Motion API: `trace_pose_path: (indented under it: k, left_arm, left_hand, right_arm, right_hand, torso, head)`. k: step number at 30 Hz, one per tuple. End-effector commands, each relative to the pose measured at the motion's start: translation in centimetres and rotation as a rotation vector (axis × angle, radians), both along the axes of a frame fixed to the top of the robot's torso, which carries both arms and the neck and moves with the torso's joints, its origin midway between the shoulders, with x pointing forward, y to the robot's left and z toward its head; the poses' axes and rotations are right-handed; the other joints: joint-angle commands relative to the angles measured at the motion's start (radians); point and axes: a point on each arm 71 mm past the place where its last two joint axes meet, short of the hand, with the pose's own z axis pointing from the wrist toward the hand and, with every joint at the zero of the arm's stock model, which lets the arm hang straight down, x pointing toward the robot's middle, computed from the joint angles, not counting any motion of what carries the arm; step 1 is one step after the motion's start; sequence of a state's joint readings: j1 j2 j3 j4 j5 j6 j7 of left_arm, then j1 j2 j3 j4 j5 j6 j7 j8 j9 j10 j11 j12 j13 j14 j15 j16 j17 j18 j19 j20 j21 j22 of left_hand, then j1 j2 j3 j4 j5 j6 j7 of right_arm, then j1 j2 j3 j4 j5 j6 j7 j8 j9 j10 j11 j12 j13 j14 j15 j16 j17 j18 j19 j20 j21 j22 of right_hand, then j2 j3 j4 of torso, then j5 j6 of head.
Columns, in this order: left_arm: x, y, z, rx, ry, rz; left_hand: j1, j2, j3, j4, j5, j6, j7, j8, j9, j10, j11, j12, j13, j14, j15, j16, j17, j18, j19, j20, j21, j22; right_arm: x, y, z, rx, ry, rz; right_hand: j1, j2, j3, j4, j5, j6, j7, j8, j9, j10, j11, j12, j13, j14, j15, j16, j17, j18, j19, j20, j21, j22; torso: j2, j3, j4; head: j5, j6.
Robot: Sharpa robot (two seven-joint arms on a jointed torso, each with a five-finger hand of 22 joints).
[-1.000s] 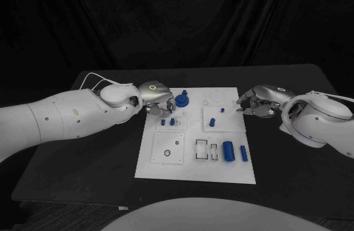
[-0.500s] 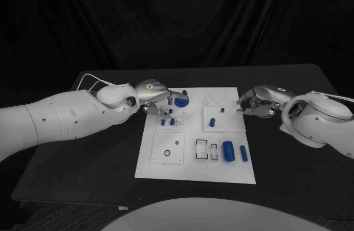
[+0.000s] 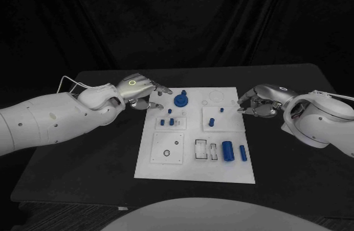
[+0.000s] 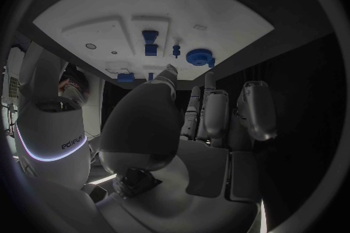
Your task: Assemble the parts on the task board
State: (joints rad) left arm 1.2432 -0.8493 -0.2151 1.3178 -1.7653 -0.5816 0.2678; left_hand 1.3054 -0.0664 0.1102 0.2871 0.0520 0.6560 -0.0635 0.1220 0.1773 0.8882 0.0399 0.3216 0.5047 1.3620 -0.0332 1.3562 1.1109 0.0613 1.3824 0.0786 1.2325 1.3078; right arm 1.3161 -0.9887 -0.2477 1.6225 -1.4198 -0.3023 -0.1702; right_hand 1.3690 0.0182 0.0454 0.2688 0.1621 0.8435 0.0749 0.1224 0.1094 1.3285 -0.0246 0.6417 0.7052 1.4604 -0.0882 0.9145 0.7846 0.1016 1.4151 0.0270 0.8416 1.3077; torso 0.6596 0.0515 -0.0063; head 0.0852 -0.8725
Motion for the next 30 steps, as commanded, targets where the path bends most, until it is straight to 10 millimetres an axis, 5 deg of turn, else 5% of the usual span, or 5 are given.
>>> trace_pose_path:
  k: [1,7,12,23,30]
  left_arm:
    - [-0.2,0.6,1.2,-0.092,-0.065,0.024]
    - [-0.3,2.9,2.1,-0.399,0.131,0.09]
    - [-0.3,3.8,2.3,-0.744,0.421,0.085]
    - [-1.4,2.4,2.7,-1.16,0.778,-0.029]
    - [-1.9,1.3,2.5,-1.197,0.875,-0.088]
  left_hand:
    - [0.004,0.023,0.029,-0.005,0.005,0.031,0.005,0.011,0.003,-0.016,0.0,0.032,0.022,-0.067,0.004,-0.057,-0.093,0.025,-0.05,0.007,-0.077,0.145]
    - [-0.018,0.047,0.101,-0.011,0.126,0.138,0.078,0.014,0.001,-0.115,0.062,0.093,0.035,-0.516,0.082,-0.432,-0.484,0.099,-0.485,0.064,-0.702,-0.015]
    - [-0.037,0.066,0.02,-0.006,0.319,0.195,0.17,0.0,-0.01,-0.266,0.06,0.032,-0.083,-0.794,0.157,-0.754,-0.674,0.066,-0.735,0.104,-0.941,-0.12]
    - [-0.058,0.168,-0.219,0.007,0.303,-0.197,0.077,-0.075,-0.12,-0.726,-0.027,-0.139,-0.423,-1.222,0.075,-1.286,-1.011,0.093,-1.101,0.111,-1.173,-0.472]
    - [-0.094,0.225,-0.339,0.005,0.25,-0.357,0.051,-0.089,-0.143,-0.844,-0.079,-0.187,-0.48,-1.362,0.083,-1.356,-1.111,0.114,-1.316,0.108,-1.192,-0.87]
  right_arm:
    - [0.3,0.1,1.0,0.004,-0.027,-0.017]
    - [0.8,0.7,3.7,0.004,-0.068,0.001]
    - [1.1,1.3,5.3,-0.02,-0.082,0.021]
    - [1.2,2.6,5.5,-0.243,-0.09,0.125]
    - [0.8,2.9,4.1,-0.335,-0.078,0.178]
  right_hand:
    - [0.015,0.001,0.003,-0.004,0.01,0.018,0.001,0.009,-0.002,-0.013,0.0,-0.034,-0.024,0.001,0.005,-0.009,-0.007,0.013,-0.004,0.002,-0.011,0.107]
    - [0.076,-0.018,0.03,-0.002,0.067,0.042,0.005,0.0,-0.013,-0.081,0.016,-0.206,-0.139,-0.026,0.017,-0.132,-0.126,0.031,-0.034,0.012,-0.154,0.073]
    - [0.138,-0.062,0.077,-0.01,0.137,0.064,0.008,0.003,-0.011,-0.236,0.066,-0.364,-0.254,-0.075,0.06,-0.203,-0.186,0.04,-0.079,0.04,-0.287,0.044]
    - [0.13,-0.099,0.073,-0.008,0.073,0.096,-0.015,0.007,0.004,-0.407,0.101,-0.474,-0.374,-0.127,0.065,-0.2,-0.179,0.059,-0.12,0.058,-0.415,0.025]
    - [0.142,-0.103,0.069,-0.031,0.056,0.054,-0.026,-0.026,-0.013,-0.443,0.102,-0.497,-0.418,-0.134,0.065,-0.196,-0.177,0.058,-0.118,0.058,-0.421,0.028]
  torso:
    - [0.0,-0.001,-0.0001]
    - [-0.001,-0.0032,-0.0007]
    - [-0.003,-0.0042,0.0021]
    - [-0.013,-0.0154,0.0113]
    - [-0.024,-0.0391,0.026]
  head:
    - [0.001,0.0]
    - [0.0,0.0]
    - [-0.009,0.0]
    - [-0.015,0.0]
    - [-0.035,0.0]
